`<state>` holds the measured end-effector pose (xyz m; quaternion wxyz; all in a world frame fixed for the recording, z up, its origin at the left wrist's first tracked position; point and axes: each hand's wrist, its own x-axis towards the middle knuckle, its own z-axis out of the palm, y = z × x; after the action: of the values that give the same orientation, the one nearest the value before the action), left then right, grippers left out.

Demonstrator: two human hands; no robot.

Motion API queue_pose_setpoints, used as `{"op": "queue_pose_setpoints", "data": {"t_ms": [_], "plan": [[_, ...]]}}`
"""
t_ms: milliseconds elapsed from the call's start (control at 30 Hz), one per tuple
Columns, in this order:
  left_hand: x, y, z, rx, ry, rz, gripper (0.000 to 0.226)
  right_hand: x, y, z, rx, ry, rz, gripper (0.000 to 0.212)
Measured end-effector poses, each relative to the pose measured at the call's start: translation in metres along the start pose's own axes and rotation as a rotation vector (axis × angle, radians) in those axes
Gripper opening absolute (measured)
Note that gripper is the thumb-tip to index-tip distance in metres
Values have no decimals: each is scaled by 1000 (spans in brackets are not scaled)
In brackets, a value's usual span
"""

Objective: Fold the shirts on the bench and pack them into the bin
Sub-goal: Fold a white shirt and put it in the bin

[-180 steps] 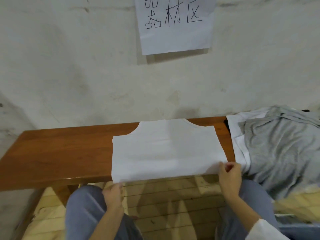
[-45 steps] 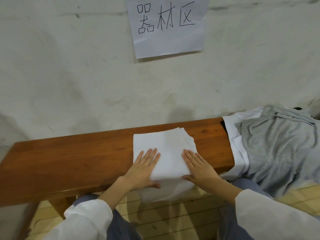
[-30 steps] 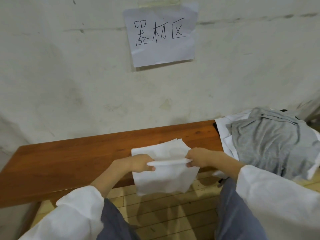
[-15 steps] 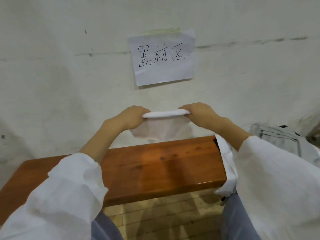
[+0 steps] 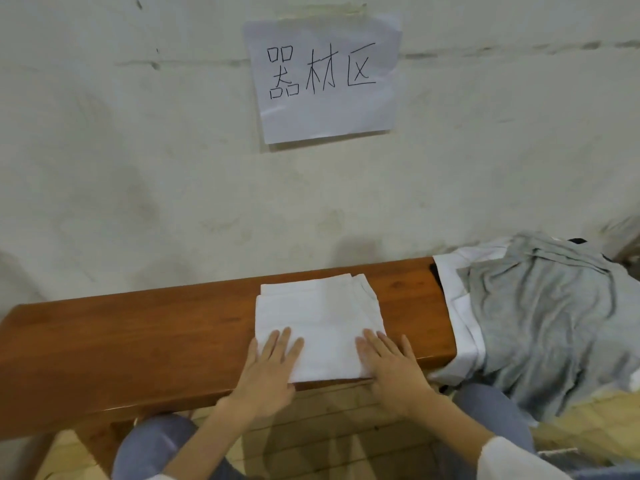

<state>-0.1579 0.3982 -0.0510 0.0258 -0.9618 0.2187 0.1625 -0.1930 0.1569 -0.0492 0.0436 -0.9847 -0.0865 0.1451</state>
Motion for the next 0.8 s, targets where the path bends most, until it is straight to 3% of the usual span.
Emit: {"op": "queue_pose_setpoints", "data": {"t_ms": [100, 200, 300, 367, 500, 600, 700, 800], "plan": [[16, -9, -26, -200, -23, 27, 57, 21, 7, -19, 211, 119, 75, 39], [43, -23, -46, -369, 199, 18, 35, 58, 17, -33, 378, 254, 192, 28], [76, -44, -46, -211, 340, -165, 34, 102, 26, -43, 464, 288, 220, 32], [94, -56, -44, -177, 305, -273, 36, 128, 30, -49, 448, 277, 183, 36], [107, -68, -36, -132, 306, -262, 34, 154, 31, -52, 354, 190, 91, 41], [109, -72, -32, -173, 361, -259, 26, 160, 31, -47, 314, 204, 105, 33], [103, -70, -36, -321, 375, -262, 13, 154, 28, -43, 353, 304, 113, 16], [92, -63, -41, -634, 431, -296, 14, 133, 20, -39, 621, 462, 137, 8]]}}
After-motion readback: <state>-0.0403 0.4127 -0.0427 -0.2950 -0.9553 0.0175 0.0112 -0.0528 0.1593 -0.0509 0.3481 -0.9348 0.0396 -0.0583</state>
